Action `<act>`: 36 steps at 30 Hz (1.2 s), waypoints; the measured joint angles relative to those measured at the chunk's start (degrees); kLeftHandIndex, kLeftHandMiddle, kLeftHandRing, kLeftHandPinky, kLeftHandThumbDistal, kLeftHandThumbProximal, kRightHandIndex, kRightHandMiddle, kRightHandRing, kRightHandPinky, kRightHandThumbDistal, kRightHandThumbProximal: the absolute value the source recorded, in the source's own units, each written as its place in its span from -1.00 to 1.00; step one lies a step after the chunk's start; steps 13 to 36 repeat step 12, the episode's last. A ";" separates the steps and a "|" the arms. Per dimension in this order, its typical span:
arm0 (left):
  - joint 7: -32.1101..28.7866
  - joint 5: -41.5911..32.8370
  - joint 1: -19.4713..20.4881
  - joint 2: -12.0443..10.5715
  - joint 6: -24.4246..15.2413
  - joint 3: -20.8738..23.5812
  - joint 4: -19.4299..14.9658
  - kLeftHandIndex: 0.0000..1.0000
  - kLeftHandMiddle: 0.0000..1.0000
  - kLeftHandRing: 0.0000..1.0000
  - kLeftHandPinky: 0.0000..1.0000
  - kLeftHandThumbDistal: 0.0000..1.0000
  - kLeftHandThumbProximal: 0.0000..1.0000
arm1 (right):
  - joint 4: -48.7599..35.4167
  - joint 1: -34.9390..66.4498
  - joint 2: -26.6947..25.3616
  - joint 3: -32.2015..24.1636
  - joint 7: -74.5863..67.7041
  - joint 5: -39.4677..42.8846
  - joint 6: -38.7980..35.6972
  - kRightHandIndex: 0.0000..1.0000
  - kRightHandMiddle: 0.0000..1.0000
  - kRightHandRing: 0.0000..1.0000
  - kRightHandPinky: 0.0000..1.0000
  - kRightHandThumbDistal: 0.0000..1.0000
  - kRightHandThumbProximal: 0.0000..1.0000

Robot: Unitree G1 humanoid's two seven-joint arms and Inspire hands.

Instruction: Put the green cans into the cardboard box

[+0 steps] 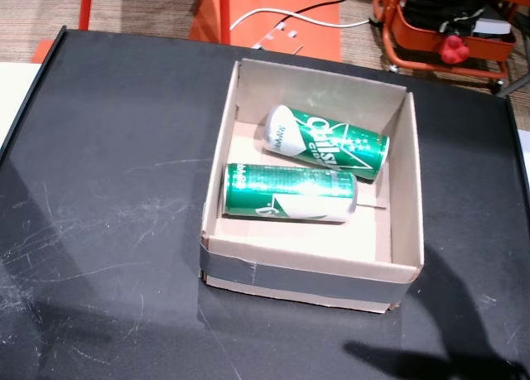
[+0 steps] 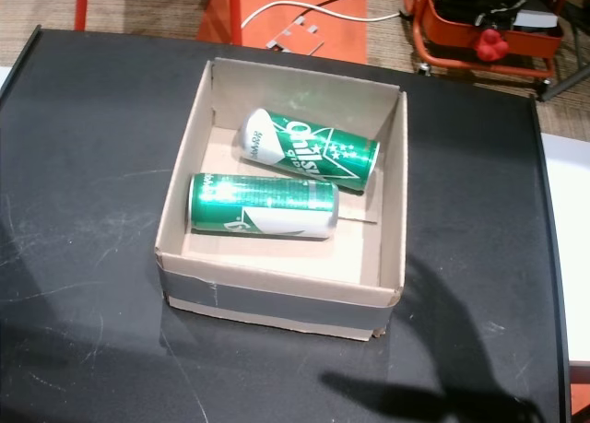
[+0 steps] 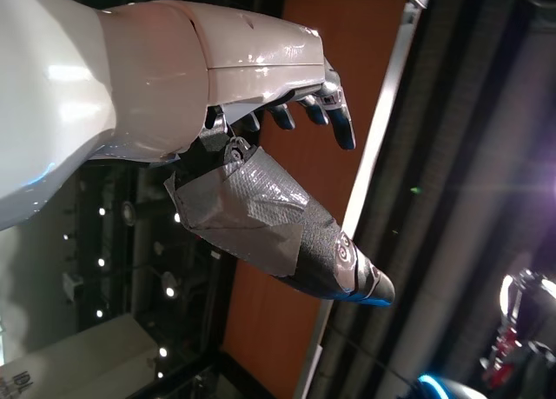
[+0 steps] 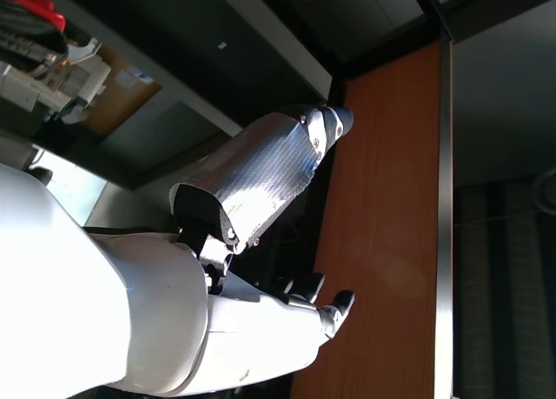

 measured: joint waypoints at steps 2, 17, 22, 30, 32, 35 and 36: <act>0.66 1.66 -0.38 -0.04 -0.55 -0.85 0.44 0.67 0.74 0.79 0.63 0.97 -0.24 | 1.40 -1.35 0.08 -0.45 -0.51 -1.22 0.30 0.97 0.89 0.87 0.94 1.00 0.27; 3.11 -1.49 -0.57 0.59 5.89 -1.22 2.49 0.62 0.68 0.80 0.52 1.00 -0.33 | 5.87 -4.09 0.42 -3.53 2.24 1.78 3.17 0.95 0.89 0.90 0.92 1.00 0.07; 3.11 -1.49 -0.57 0.59 5.89 -1.22 2.49 0.62 0.68 0.80 0.52 1.00 -0.33 | 5.87 -4.09 0.42 -3.53 2.24 1.78 3.17 0.95 0.89 0.90 0.92 1.00 0.07; 3.11 -1.49 -0.57 0.59 5.89 -1.22 2.49 0.62 0.68 0.80 0.52 1.00 -0.33 | 5.87 -4.09 0.42 -3.53 2.24 1.78 3.17 0.95 0.89 0.90 0.92 1.00 0.07; 3.11 -1.49 -0.57 0.59 5.89 -1.22 2.49 0.62 0.68 0.80 0.52 1.00 -0.33 | 5.87 -4.09 0.42 -3.53 2.24 1.78 3.17 0.95 0.89 0.90 0.92 1.00 0.07; 3.11 -1.49 -0.57 0.59 5.89 -1.22 2.49 0.62 0.68 0.80 0.52 1.00 -0.33 | 5.87 -4.09 0.42 -3.53 2.24 1.78 3.17 0.95 0.89 0.90 0.92 1.00 0.07; 3.11 -1.49 -0.57 0.59 5.89 -1.22 2.49 0.62 0.68 0.80 0.52 1.00 -0.33 | 5.87 -4.09 0.42 -3.53 2.24 1.78 3.17 0.95 0.89 0.90 0.92 1.00 0.07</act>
